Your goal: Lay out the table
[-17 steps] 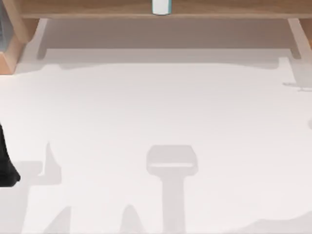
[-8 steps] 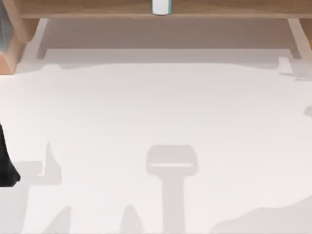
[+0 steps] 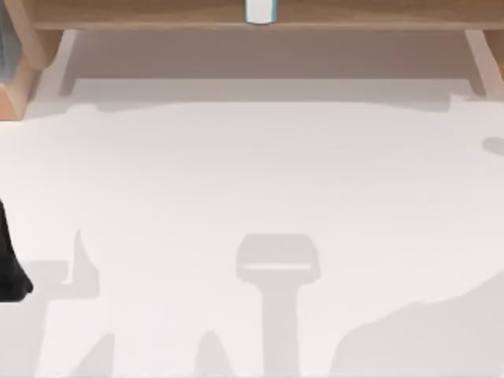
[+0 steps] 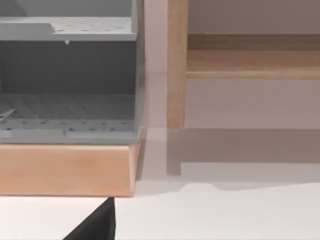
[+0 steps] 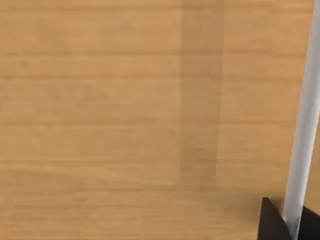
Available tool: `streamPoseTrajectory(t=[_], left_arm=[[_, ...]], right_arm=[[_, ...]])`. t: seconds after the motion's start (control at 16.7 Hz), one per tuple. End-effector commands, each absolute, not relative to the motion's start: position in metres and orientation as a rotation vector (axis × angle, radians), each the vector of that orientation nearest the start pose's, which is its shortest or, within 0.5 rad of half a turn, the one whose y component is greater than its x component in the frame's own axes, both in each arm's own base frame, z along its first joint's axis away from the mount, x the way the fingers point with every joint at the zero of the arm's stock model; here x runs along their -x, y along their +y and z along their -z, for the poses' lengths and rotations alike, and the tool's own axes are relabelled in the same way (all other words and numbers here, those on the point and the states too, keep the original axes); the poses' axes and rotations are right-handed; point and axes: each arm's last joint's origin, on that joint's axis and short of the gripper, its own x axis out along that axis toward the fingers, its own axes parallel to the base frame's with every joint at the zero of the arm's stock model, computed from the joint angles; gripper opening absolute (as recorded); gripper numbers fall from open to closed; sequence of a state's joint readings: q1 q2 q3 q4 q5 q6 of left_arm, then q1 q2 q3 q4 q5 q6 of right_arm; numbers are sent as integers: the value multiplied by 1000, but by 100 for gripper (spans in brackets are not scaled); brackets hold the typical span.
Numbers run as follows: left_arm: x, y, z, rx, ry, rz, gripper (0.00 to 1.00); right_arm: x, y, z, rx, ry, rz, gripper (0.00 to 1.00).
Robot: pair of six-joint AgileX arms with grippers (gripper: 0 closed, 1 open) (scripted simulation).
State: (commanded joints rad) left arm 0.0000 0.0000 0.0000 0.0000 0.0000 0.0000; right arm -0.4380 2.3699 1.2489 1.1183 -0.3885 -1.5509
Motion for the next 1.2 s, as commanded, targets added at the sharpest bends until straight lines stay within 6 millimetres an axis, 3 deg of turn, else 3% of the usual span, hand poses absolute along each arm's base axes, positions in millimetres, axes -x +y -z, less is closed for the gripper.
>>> streamPoseTrajectory(t=[0.24, 1.02, 1.2], left_arm=[[-106, -1, -160, 0, 0, 0, 100], [-106, -1, -160, 0, 0, 0, 100], [-106, -1, -160, 0, 0, 0, 100]], right_arm=[[-435, -184, -88, 1559, 24, 11, 0], [-435, -184, -88, 1559, 24, 11, 98], [-435, -184, -88, 1559, 24, 11, 100]])
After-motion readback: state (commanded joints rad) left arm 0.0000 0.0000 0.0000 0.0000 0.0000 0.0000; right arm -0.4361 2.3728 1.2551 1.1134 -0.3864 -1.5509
